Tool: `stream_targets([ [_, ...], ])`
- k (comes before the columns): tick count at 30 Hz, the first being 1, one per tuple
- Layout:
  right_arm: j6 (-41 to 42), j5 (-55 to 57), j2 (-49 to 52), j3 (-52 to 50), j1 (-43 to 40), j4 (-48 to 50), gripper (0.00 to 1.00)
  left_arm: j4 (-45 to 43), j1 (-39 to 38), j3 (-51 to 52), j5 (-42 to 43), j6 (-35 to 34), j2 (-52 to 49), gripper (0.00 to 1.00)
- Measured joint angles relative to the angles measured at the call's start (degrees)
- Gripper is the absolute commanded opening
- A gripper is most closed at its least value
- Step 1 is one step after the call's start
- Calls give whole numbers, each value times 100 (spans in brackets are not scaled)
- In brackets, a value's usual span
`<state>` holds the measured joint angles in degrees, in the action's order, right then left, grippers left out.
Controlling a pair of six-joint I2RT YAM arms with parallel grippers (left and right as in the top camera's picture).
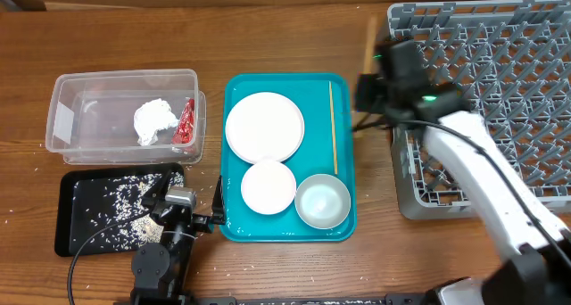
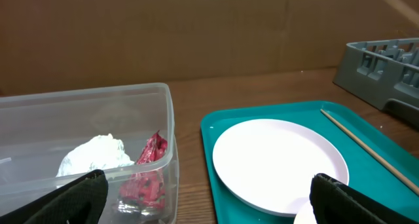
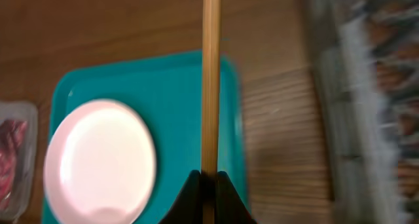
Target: Sort waste into correct bins and load items into the dishwasher
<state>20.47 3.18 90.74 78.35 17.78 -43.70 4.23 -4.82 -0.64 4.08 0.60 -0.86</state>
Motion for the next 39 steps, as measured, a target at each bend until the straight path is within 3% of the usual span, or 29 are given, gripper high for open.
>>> stream_targets([
  [9, -1945, 334, 184, -26, -1172, -293, 4, 2, 0, 0, 0, 0, 0, 100],
  [10, -2055, 332, 254, -31, -1174, -334, 22, 2, 0, 0, 0, 0, 0, 100],
  [12, -2197, 337, 374, -44, -1167, -358, 34, 2, 0, 0, 0, 0, 0, 100],
  [18, -2350, 470, 437, -68, -1121, -629, 37, 2, 0, 0, 0, 0, 0, 100],
  [26, -2033, -1296, 420, -105, 151, -520, 40, 2, 0, 0, 0, 0, 0, 100],
  [28, -1742, -1353, 431, -188, 417, -179, 43, 2, 0, 0, 0, 0, 0, 100],
  [29, -1340, -1292, 538, -286, 656, 125, 49, 2, 0, 0, 0, 0, 0, 100],
  [33, -494, -708, 1373, -376, 737, 636, 49, 0, 0, 0, 0, 0, 0, 100],
  [37, -197, -455, 2100, -431, 728, 817, 39, 2, 0, 0, 0, 0, 0, 100],
  [39, -111, -428, 2299, -487, 726, 811, 29, 2, 0, 0, 0, 0, 0, 100],
])
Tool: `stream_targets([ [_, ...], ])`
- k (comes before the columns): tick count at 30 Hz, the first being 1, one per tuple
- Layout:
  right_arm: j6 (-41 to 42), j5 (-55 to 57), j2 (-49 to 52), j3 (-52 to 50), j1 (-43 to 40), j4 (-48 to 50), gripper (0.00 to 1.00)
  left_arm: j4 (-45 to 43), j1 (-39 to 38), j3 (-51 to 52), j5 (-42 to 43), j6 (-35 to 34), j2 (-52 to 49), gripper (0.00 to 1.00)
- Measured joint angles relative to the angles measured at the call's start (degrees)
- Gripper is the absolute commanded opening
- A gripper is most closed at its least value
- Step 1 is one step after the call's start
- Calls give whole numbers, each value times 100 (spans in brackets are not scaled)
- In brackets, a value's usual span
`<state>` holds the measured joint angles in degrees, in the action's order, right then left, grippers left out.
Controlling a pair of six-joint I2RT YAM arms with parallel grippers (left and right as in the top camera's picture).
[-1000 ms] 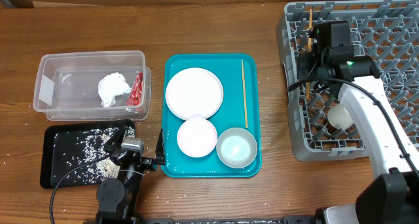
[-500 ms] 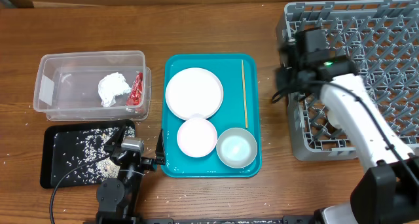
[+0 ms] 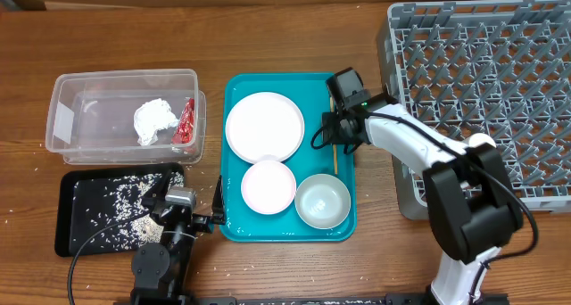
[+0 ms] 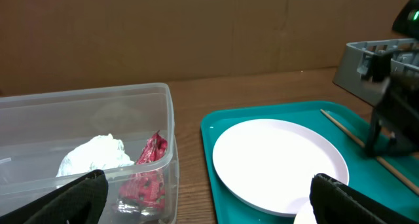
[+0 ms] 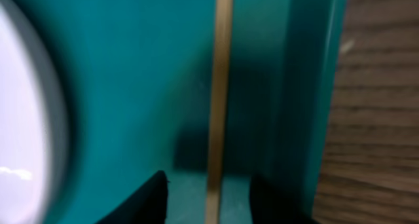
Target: Sort waste into correct bins and load items into the dishwasher
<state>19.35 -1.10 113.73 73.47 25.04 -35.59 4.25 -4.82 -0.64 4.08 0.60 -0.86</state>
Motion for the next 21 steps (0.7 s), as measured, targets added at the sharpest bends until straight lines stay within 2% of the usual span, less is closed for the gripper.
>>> stream_targets([
  [1, 17, 9, 11, 7, 0, 24, 19, 0, 0, 0, 0, 0, 0, 100],
  [5, 101, -15, 28, 11, 0, 26, 4, 0, 0, 0, 0, 0, 0, 100],
  [13, 144, 4, -133, 90, -11, -505, 4, 0, 0, 0, 0, 0, 0, 100],
  [21, 52, 501, -1838, 308, -345, -960, 4, 0, 0, 0, 0, 0, 0, 100],
])
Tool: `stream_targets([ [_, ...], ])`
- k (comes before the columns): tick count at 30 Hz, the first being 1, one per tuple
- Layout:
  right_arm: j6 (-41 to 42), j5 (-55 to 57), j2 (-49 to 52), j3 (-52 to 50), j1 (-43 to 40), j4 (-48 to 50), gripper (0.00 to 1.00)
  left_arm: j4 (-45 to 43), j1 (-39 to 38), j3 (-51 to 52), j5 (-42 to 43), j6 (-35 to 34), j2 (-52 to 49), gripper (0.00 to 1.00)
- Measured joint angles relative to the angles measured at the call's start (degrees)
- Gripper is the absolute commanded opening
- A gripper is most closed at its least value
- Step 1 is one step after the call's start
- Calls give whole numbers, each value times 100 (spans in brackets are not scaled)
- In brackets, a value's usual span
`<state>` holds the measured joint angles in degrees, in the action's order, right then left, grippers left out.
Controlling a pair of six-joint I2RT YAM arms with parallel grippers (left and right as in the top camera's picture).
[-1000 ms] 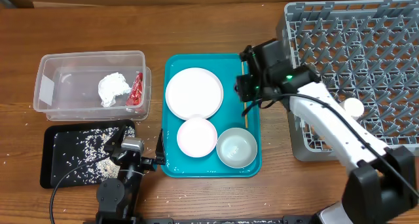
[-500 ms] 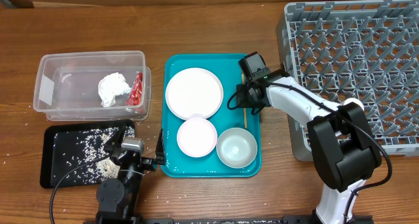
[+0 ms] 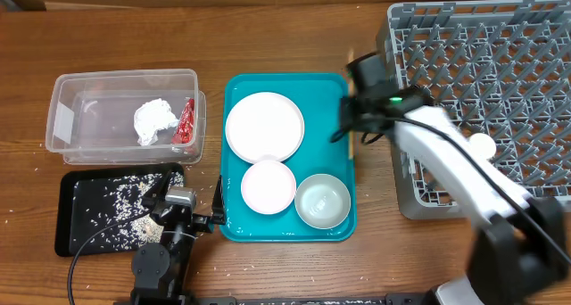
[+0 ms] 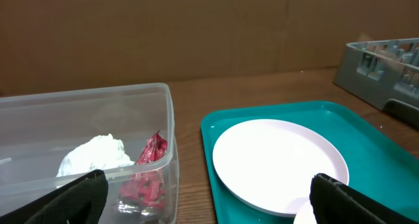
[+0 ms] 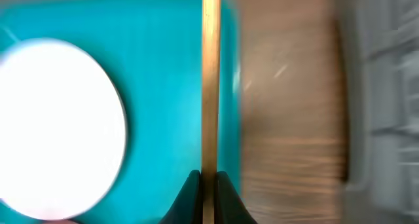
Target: Sort waste into correct bins and load items into the dishwasher
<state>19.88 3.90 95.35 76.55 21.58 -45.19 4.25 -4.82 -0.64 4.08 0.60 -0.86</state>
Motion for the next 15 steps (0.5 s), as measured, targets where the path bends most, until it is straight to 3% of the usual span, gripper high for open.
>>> stream_targets([
  [6, -671, 195, -822, 83, -833, -144, 4, 0, 0, 0, 0, 0, 0, 100],
  [15, -1958, 232, -555, 81, -1432, -234, 4, 0, 0, 0, 0, 0, 0, 100],
])
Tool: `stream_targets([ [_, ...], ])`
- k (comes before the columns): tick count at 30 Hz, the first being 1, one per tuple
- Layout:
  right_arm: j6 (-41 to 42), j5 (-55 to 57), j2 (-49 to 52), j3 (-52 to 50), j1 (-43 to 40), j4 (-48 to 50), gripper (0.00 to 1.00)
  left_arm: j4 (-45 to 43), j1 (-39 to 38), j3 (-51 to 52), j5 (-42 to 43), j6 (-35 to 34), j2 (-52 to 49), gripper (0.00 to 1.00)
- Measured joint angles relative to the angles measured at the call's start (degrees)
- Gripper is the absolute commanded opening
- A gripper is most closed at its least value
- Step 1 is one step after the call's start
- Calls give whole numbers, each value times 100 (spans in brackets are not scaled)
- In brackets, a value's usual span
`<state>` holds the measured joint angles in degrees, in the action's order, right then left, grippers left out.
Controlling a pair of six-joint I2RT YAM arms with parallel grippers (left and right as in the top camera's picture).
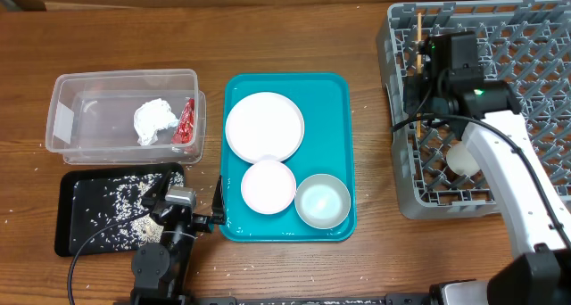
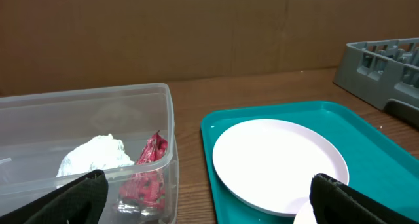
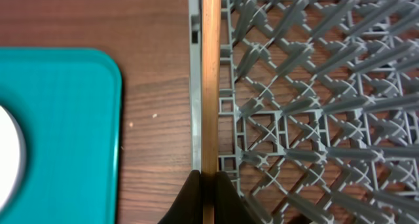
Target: Sort waste into correct bins and load items into the dishwasher
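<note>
My right gripper (image 1: 421, 77) is shut on a wooden chopstick (image 1: 417, 36) and holds it over the left edge of the grey dishwasher rack (image 1: 526, 118). The right wrist view shows the chopstick (image 3: 210, 80) running straight up from the closed gripper (image 3: 209, 182), along the rack's left wall (image 3: 194, 86). The teal tray (image 1: 341, 100) carries a large white plate (image 1: 264, 127), a small white plate (image 1: 268, 185) and a pale bowl (image 1: 322, 201). My left gripper (image 1: 183, 218) rests low at the tray's front left corner, open (image 2: 209, 201), holding nothing.
A clear plastic bin (image 1: 71, 91) at the left holds a crumpled white tissue (image 1: 154, 120) and a red wrapper (image 1: 185, 121). In front of it lies a black tray (image 1: 76, 234) strewn with rice grains. Bare wooden table separates the teal tray and the rack.
My right gripper, still shut on the chopstick, has moved from over the tray's right edge to over the rack's left edge. The left arm has not moved.
First my right gripper held one chopstick between tray and rack while another lay on the tray. Then it stood open around the chopstick on the tray. Then it was shut on that chopstick, off the tray, and now holds it over the rack.
</note>
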<state>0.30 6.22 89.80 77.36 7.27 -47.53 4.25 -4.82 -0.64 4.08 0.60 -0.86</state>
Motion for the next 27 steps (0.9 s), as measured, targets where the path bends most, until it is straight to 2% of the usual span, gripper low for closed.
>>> stream_targets([
  [4, -249, 68, 273, -2, 0, 0, 4, 0, 0, 0, 0, 0, 0, 100],
  [6, -328, 144, 439, -2, 0, 0, 22, 0, 0, 0, 0, 0, 0, 100],
  [7, -358, 170, 505, -4, 0, 2, 38, 0, 0, 0, 0, 0, 0, 100],
  [16, -262, 155, 557, -13, 61, -369, 42, 0, 0, 0, 0, 0, 0, 100],
  [19, -81, -597, 385, -11, 136, -654, 42, 0, 0, 0, 0, 0, 0, 100],
  [22, 22, -1722, 98, 20, 256, -966, 34, 0, 0, 0, 0, 0, 0, 100],
  [27, 120, -2833, -136, 35, 640, -1707, 33, 0, 0, 0, 0, 0, 0, 100],
])
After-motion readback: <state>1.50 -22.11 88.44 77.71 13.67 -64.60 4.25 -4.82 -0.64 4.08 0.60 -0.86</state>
